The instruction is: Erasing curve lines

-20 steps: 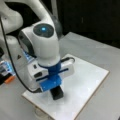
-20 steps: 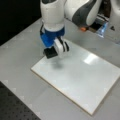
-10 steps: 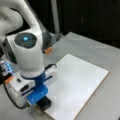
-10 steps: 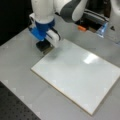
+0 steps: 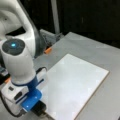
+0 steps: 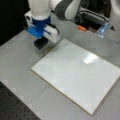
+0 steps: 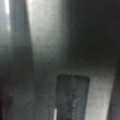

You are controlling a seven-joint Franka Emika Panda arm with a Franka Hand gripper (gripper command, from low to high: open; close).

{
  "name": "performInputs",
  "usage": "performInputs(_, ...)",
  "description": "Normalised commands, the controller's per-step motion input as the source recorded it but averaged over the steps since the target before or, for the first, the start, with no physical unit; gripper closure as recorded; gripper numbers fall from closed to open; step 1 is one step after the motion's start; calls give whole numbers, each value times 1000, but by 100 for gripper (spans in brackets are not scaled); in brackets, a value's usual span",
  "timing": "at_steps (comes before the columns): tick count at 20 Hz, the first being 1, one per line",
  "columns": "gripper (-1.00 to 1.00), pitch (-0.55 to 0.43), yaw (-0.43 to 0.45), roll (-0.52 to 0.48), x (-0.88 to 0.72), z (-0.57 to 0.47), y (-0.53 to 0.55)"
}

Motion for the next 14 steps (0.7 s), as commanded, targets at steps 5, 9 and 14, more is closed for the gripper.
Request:
performInputs(5,100,7,31,178,333,-103,-195)
performInputs(9,100,21,3,167,285,-37,-164)
performInputs(14,100,25,-5,152,232,12,-108)
